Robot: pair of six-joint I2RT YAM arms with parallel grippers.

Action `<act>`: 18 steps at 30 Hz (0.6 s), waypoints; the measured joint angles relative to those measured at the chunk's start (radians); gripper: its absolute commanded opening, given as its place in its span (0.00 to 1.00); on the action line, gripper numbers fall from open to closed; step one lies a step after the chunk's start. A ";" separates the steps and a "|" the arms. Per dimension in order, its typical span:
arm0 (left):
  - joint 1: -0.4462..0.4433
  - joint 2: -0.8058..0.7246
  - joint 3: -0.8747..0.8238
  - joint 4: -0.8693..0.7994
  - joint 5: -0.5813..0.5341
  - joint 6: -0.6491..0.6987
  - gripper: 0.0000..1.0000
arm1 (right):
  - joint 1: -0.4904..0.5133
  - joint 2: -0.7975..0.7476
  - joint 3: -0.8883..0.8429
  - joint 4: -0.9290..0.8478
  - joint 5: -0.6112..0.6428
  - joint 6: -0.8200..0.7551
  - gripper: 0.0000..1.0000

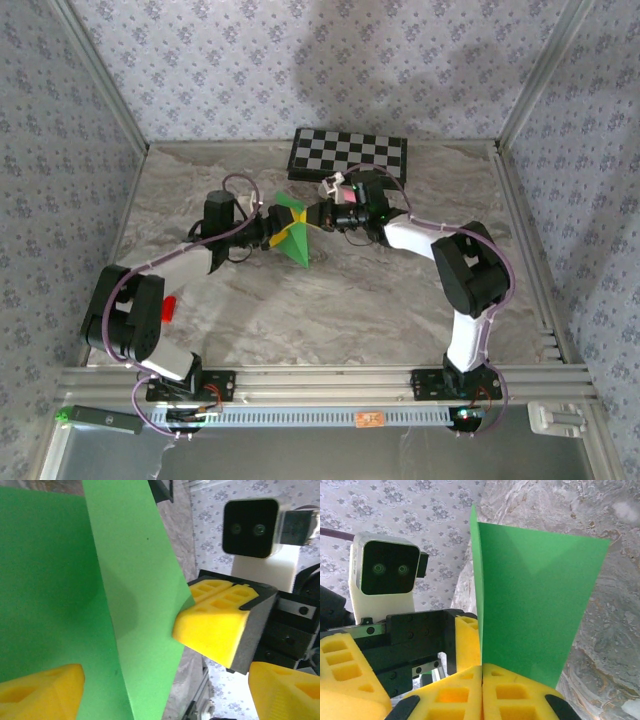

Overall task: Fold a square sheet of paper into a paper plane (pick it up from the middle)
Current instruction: Turn over the paper at the center of the table.

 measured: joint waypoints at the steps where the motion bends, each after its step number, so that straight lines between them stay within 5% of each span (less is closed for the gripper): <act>1: -0.001 0.000 0.000 0.012 0.005 -0.005 0.76 | -0.001 -0.001 -0.003 0.013 -0.005 0.015 0.08; 18: -0.026 0.025 0.002 0.154 0.056 -0.026 0.51 | -0.016 -0.009 -0.014 0.146 -0.056 0.156 0.10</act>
